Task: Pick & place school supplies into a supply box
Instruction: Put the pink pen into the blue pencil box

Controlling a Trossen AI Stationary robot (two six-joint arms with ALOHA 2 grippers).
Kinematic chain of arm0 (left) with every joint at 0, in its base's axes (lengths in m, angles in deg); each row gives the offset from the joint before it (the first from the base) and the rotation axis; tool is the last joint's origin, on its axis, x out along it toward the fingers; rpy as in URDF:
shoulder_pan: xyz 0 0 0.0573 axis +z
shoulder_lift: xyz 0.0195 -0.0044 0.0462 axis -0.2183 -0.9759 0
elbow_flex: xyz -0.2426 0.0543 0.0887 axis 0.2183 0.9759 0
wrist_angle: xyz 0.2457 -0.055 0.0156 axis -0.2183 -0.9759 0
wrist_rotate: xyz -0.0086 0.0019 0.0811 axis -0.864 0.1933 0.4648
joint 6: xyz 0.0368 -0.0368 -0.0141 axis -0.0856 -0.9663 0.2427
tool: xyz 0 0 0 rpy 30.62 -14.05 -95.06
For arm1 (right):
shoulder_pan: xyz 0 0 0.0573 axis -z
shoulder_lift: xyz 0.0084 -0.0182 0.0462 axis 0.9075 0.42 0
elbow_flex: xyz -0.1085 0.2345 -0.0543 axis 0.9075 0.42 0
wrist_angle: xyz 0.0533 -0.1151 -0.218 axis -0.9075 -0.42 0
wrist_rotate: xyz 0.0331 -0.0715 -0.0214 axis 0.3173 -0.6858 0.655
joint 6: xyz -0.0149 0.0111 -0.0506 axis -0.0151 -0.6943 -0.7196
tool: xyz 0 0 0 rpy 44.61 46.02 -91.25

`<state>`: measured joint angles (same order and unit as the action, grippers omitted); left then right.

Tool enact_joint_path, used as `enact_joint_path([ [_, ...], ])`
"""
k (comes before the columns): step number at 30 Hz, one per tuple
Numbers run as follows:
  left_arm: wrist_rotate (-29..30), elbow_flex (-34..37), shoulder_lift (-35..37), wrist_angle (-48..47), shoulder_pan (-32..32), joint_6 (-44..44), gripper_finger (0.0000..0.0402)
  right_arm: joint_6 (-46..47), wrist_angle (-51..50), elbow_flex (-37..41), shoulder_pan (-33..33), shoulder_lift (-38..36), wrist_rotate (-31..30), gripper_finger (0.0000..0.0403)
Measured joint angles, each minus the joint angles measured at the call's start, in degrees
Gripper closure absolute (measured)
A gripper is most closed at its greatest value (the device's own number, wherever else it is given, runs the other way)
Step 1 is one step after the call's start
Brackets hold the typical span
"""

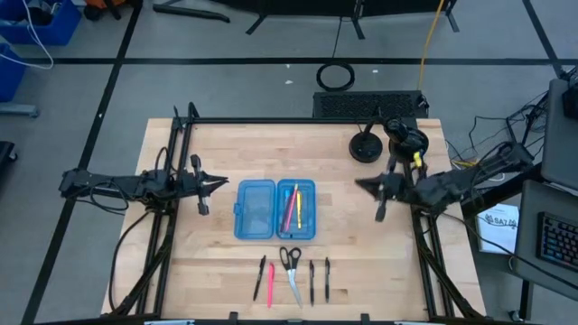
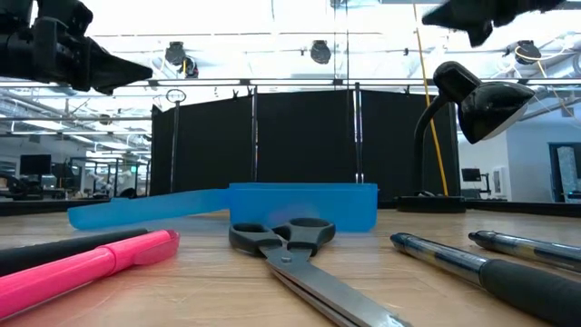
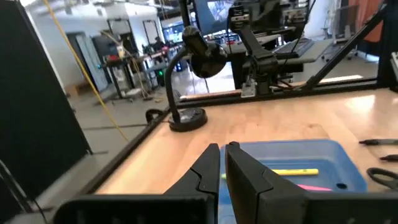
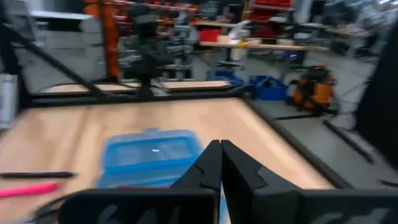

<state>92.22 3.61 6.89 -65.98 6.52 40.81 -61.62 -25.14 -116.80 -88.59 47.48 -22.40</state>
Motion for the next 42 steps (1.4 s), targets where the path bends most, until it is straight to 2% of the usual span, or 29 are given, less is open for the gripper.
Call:
enact_joint_path([
  [5,0.0,0.0,0.0,-2.1,0.0,-3.8,0.0371,-4.6,-0.5,4.5,4.3,-10.8,8.2,0.0403],
  [10,1.2,0.0,0.0,-3.9,0.0,-6.1,0.0371,-6.2,-0.3,10.6,9.5,-15.1,19.6,0.0403],
  [14,2.0,0.0,0.0,-3.4,0.0,-6.1,0.0371,-7.9,9.6,17.8,12.5,-17.1,28.0,0.0403],
  [17,1.4,0.0,0.0,-3.6,0.0,-7.9,0.0371,-9.4,17.5,22.2,14.4,-18.3,32.0,0.0403],
  [20,1.5,0.0,0.0,-4.4,0.0,-10.3,0.0371,-10.7,22.2,25.4,16.6,-18.8,33.2,0.0403],
  [24,3.1,0.0,0.0,-6.1,0.0,-14.9,0.0371,-11.8,22.4,27.5,19.7,-18.7,33.7,0.0403],
  [31,3.0,0.0,0.0,-6.8,-0.5,-26.9,0.0371,-12.7,22.7,28.3,22.4,-18.8,42.5,0.0403],
  [34,4.4,-0.1,-0.6,-6.8,-1.9,-31.7,0.0386,-10.7,22.3,28.3,22.4,-18.8,45.9,0.0403],
  [38,8.9,-2.8,-5.7,-6.3,-5.8,-35.7,0.0396,-8.5,23.2,28.4,22.4,-19.2,46.4,0.0403],
  [42,15.2,-10.2,-15.8,-7.1,-11.5,-37.8,0.0398,-9.0,23.1,28.4,22.4,-19.4,46.4,0.0403],
])
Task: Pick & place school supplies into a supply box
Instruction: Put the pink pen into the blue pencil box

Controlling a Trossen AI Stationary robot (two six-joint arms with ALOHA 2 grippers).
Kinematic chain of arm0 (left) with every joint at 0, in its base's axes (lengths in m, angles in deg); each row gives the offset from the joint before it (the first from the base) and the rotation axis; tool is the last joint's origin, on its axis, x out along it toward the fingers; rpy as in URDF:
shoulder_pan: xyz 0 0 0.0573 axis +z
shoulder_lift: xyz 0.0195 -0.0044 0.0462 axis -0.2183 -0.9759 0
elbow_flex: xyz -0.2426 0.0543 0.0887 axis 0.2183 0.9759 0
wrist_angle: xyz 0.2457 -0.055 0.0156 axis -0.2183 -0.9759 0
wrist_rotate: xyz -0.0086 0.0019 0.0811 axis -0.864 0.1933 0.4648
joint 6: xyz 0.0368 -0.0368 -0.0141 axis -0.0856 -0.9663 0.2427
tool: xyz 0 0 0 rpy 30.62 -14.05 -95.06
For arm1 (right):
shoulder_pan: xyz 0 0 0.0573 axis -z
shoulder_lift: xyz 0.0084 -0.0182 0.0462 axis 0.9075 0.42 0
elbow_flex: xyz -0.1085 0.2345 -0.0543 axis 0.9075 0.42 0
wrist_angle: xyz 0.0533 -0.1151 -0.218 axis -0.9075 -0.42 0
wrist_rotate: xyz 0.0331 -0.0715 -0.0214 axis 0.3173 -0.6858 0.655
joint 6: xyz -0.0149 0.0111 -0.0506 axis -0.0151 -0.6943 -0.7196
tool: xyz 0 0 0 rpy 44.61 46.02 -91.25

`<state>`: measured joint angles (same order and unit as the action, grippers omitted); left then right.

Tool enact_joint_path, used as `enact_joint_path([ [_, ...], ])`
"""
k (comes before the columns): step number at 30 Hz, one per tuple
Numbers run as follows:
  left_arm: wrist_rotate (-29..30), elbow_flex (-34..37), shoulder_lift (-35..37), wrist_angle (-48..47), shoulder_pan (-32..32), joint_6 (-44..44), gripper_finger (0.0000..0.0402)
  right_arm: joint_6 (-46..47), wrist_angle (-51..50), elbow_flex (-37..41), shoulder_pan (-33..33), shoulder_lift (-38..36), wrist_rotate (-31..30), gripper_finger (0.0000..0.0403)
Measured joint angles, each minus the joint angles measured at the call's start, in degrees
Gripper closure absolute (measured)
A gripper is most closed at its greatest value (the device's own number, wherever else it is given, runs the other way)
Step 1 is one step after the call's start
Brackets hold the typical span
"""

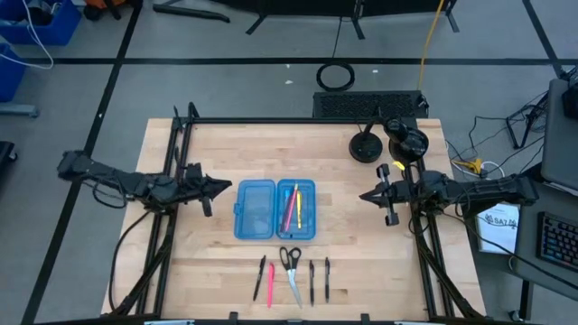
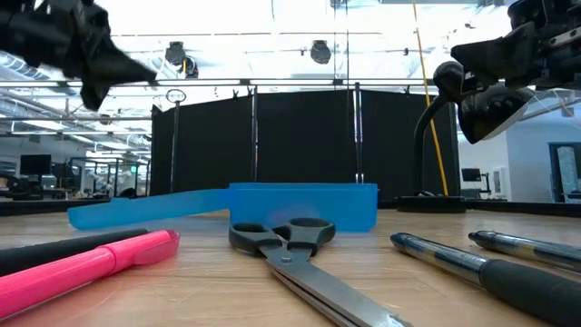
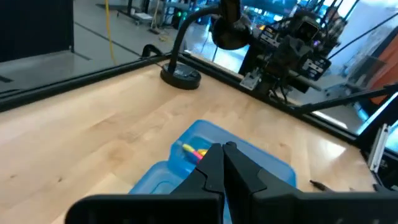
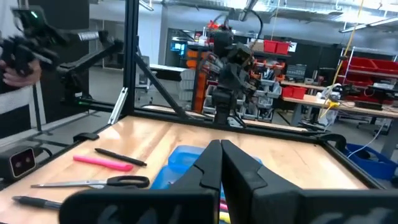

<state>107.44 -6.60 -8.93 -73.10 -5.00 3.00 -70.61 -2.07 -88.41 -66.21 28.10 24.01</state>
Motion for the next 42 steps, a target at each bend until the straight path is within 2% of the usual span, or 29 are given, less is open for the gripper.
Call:
enact_joint_path([
  [3,5.1,-9.2,-10.0,-5.2,-4.6,-3.5,0.0399,-1.2,0.0,0.0,0.0,0.0,0.0,0.0403],
  [7,9.0,-24.9,-24.9,-23.0,-9.7,-17.3,0.0400,-1.6,-0.6,0.0,0.0,0.0,0.0,0.0403],
  [10,8.3,-36.5,-36.4,-35.4,-12.5,-30.5,0.0400,-1.7,-0.6,0.1,0.0,0.0,0.0,0.0403],
  [13,4.7,-46.8,-47.3,-47.0,-14.7,-42.2,0.0400,-2.7,0.0,0.1,0.0,0.0,-0.1,0.0403],
  [17,1.2,-58.7,-60.0,-56.6,-17.6,-56.7,0.0400,-3.3,2.4,0.1,0.0,0.0,-0.1,0.0403],
  [22,-2.7,-68.7,-72.5,-58.2,-20.1,-71.5,0.0398,-3.4,3.5,0.1,0.0,0.0,-0.1,0.0403],
  [27,-7.9,-74.2,-81.9,-58.2,-20.4,-81.6,0.0379,-3.5,3.5,0.1,0.0,0.0,-0.1,0.0403],
  [31,-17.3,-76.9,-87.8,-56.7,-19.6,-88.1,0.0367,-3.5,3.5,0.1,0.0,0.0,-0.1,0.0403],
  [33,-22.8,-78.8,-90.1,-55.3,-18.8,-88.8,0.0361,-3.1,3.2,0.1,0.0,0.0,-0.1,0.0403],
  [35,-25.0,-81.1,-92.1,-55.1,-18.2,-87.1,0.0356,-3.3,2.6,0.1,0.0,0.0,-0.2,0.0403],
  [42,-22.2,-84.2,-93.2,-56.0,-16.7,-82.1,0.0353,-4.8,2.6,0.2,0.0,0.0,-0.2,0.0403],
])
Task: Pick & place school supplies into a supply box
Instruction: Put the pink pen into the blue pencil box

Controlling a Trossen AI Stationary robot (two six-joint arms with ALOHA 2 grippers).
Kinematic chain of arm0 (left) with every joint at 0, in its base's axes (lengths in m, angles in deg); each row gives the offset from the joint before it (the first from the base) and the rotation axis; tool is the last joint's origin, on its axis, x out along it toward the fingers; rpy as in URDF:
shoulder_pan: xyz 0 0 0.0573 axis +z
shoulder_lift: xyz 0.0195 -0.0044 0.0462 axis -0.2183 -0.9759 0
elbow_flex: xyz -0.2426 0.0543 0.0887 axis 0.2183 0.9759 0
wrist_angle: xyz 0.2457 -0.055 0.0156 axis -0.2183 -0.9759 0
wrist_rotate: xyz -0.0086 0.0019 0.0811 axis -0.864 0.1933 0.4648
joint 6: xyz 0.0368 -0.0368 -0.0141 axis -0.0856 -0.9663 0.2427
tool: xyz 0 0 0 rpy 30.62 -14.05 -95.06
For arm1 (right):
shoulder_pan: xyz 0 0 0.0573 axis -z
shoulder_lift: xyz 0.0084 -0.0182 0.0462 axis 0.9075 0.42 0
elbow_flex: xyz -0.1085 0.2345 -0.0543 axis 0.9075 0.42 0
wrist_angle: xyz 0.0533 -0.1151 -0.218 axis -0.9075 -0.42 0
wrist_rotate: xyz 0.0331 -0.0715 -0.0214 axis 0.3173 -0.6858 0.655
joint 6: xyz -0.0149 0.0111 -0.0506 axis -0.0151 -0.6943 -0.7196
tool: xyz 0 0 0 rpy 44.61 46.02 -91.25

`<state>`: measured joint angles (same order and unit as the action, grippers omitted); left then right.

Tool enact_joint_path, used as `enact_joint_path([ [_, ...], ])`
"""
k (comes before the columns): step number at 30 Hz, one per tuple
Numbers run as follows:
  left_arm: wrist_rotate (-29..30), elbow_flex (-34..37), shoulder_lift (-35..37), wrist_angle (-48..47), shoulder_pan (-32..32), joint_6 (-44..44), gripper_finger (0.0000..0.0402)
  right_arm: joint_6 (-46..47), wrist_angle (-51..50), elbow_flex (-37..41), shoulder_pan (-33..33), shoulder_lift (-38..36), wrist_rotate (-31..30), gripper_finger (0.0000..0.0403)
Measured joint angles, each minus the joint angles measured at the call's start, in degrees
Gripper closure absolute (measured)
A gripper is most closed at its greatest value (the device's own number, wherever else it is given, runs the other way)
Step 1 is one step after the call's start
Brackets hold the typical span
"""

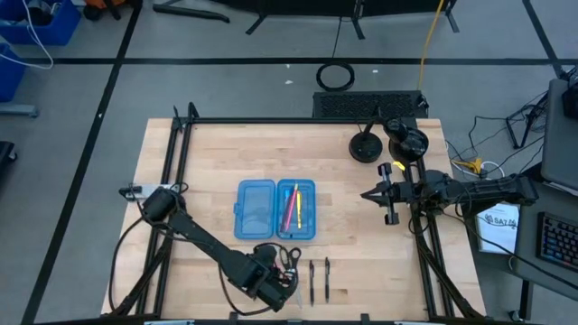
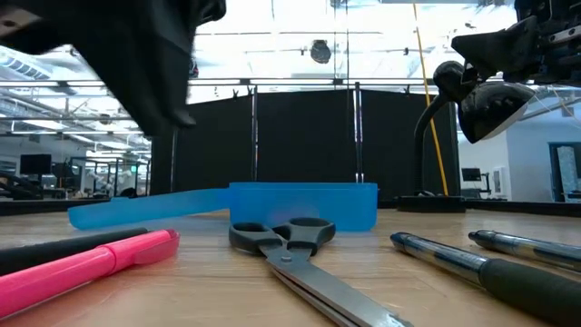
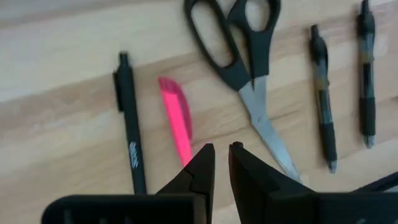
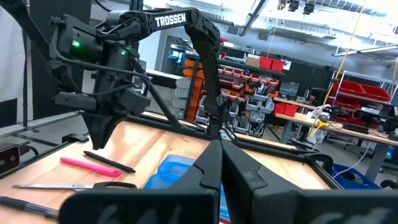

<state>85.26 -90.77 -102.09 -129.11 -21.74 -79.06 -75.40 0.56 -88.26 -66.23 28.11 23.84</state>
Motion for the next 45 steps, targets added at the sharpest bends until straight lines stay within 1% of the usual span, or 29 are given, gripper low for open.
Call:
enact_joint_path([
  [4,-0.3,0.1,-0.1,-0.1,0.1,6.2,0.0353,0.0,0.0,0.0,0.0,0.0,0.0,0.0403],
  [8,-1.1,0.7,-0.1,-0.6,0.5,5.6,0.0353,0.2,0.0,0.0,0.0,0.0,0.0,0.0403],
  [12,-1.4,0.7,-0.1,1.2,1.6,4.6,0.0347,0.3,0.0,0.0,0.0,0.0,0.0,0.0403],
  [15,-5.6,0.7,-0.9,3.2,2.8,4.5,0.0320,0.4,0.0,0.0,0.0,0.0,0.0,0.0403],
  [18,-7.8,0.6,-1.8,3.5,3.8,6.3,0.0280,0.4,0.0,0.0,0.0,0.0,0.0,0.0403],
  [20,-9.8,0.7,-2.3,2.1,4.5,6.9,0.0255,0.4,-0.1,0.0,0.0,0.0,0.0,0.0403],
  [23,-10.5,0.7,-3.2,0.7,5.1,7.4,0.0228,0.4,-0.1,0.0,0.0,0.1,0.0,0.0403],
  [27,-11.3,0.7,-3.7,0.2,5.2,8.1,0.0208,0.4,-0.2,0.0,0.0,0.1,0.0,0.0403],
  [31,-11.2,0.7,-4.0,-0.1,5.2,8.1,0.0205,0.4,-0.2,0.0,0.0,0.1,0.0,0.0403],
  [37,-9.4,0.7,-4.4,0.1,5.1,8.1,0.0217,0.4,-0.2,0.0,0.0,0.1,0.0,0.0403],
  [45,-12.2,0.4,-7.8,2.1,5.0,8.6,0.0222,1.3,0.0,0.0,0.0,0.3,0.0,0.0403],
])
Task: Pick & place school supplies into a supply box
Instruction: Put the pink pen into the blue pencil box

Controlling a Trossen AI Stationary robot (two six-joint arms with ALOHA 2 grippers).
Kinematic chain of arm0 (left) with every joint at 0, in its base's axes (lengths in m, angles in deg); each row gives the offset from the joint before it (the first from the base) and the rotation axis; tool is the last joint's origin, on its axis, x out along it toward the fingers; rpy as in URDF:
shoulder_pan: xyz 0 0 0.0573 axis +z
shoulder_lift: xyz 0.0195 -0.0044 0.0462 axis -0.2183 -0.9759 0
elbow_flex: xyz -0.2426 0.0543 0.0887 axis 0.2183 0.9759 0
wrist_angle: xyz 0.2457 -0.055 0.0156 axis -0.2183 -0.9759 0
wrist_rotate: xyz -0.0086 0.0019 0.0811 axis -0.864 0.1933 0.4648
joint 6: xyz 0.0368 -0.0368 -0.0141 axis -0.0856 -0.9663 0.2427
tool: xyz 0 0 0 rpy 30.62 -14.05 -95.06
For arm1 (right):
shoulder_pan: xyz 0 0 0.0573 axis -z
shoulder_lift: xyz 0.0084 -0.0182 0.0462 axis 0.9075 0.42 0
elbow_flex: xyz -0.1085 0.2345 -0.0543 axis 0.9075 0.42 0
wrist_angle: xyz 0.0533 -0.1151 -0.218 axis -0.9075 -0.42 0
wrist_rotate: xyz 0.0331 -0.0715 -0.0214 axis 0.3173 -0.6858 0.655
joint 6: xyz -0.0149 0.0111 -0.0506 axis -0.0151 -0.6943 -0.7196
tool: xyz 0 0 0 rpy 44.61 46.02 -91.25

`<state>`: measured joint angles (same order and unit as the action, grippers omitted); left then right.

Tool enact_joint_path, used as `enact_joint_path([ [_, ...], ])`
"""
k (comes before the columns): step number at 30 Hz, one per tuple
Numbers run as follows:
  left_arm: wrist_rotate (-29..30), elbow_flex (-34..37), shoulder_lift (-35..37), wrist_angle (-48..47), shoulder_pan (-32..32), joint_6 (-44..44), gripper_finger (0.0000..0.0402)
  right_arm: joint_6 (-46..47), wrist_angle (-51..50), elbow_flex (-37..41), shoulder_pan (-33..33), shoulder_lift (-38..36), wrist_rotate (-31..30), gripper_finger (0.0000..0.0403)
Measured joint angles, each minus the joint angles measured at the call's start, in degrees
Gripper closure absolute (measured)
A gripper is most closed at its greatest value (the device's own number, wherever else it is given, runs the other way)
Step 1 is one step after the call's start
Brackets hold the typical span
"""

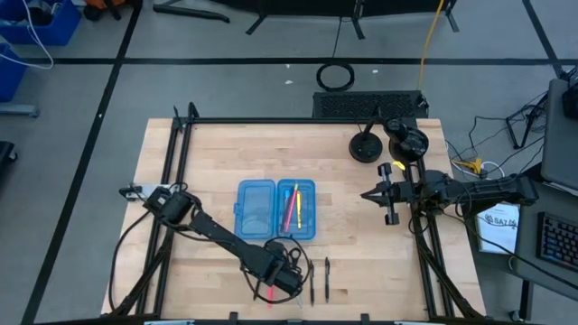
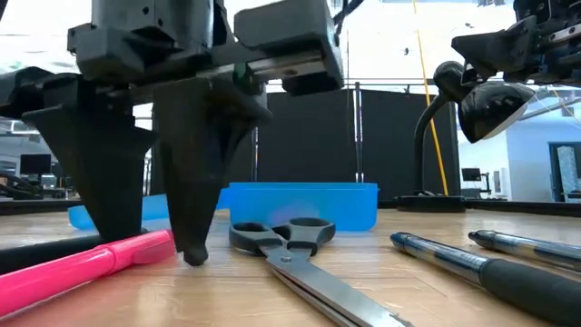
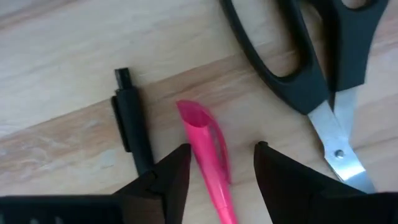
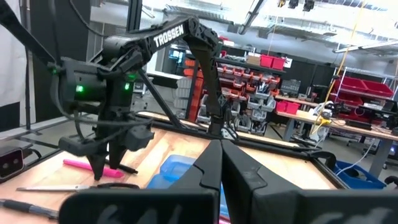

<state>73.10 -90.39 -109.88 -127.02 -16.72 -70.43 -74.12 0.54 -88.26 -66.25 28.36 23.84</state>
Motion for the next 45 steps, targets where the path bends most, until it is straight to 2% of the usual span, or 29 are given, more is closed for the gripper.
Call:
enact_joint_path([
  [8,0.3,0.1,-1.2,0.9,0.0,0.4,0.0233,0.4,0.5,0.0,0.0,0.2,0.0,0.0403],
  [16,0.1,0.3,-1.3,0.3,0.0,0.2,0.0357,0.5,0.5,0.0,0.0,0.2,0.0,0.0403],
  [26,0.8,-1.5,-1.4,-0.6,-0.2,0.9,0.0360,1.0,0.5,0.0,0.0,0.2,0.0,0.0403],
  [31,4.6,-8.0,-2.4,-11.3,-0.4,2.5,0.0360,1.0,0.5,0.0,0.0,0.2,0.0,0.0403],
  [37,11.9,-20.8,-1.8,-27.0,-1.6,5.1,0.0360,1.0,0.4,0.0,0.0,0.2,0.0,0.0403],
  [45,29.5,-34.5,-1.5,-35.8,-4.1,15.3,0.0360,1.5,0.4,0.0,0.0,0.2,0.0,0.0403],
])
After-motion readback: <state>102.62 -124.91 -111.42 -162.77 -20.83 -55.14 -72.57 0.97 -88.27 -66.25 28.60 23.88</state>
